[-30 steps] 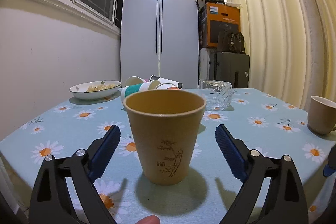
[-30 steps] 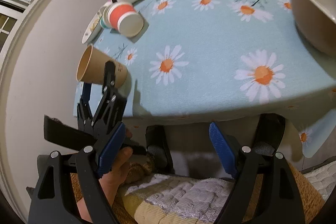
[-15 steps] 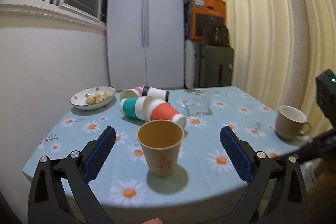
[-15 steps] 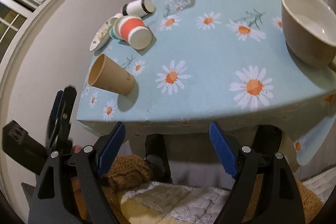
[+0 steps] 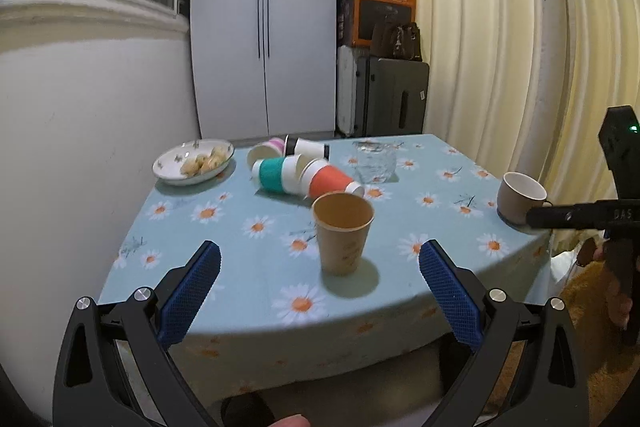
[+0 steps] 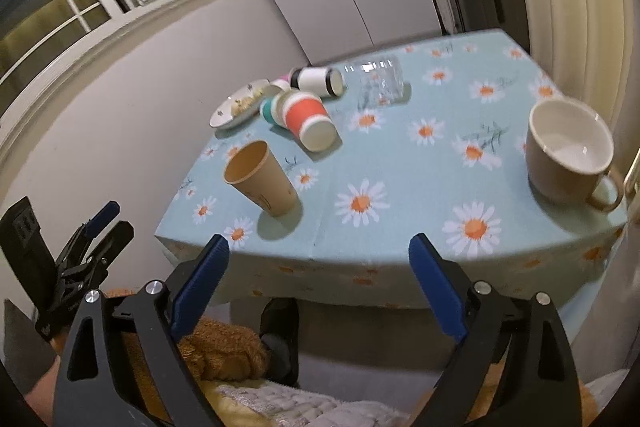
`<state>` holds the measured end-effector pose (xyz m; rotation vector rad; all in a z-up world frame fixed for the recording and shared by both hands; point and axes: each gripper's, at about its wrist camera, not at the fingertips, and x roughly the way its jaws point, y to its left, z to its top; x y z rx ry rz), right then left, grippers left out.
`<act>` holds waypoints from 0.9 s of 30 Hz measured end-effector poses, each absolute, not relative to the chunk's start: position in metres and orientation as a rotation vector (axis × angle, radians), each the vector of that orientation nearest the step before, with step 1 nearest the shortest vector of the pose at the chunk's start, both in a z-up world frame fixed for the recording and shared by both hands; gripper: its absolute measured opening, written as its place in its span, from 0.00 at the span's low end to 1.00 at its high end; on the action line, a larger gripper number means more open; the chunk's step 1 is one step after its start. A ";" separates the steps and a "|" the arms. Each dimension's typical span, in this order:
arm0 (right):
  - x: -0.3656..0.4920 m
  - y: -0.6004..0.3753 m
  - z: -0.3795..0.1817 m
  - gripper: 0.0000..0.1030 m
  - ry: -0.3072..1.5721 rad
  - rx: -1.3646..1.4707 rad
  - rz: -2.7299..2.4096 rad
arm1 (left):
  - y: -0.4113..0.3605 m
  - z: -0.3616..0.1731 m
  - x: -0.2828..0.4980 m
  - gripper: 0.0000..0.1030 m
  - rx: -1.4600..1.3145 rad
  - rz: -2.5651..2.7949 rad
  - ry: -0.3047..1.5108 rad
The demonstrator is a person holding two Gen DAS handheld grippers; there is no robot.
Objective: Flip cup upright
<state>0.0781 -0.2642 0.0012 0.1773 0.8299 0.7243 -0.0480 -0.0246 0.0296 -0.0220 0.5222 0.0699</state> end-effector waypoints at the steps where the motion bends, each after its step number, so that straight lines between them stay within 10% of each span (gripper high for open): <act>1: 0.076 -0.264 0.005 0.94 0.811 0.161 0.720 | -0.021 0.029 -0.049 0.94 -0.036 0.066 0.536; 27: 0.042 -0.239 -0.001 0.95 0.640 -0.176 0.658 | -0.008 0.008 -0.053 0.94 -0.080 0.016 0.623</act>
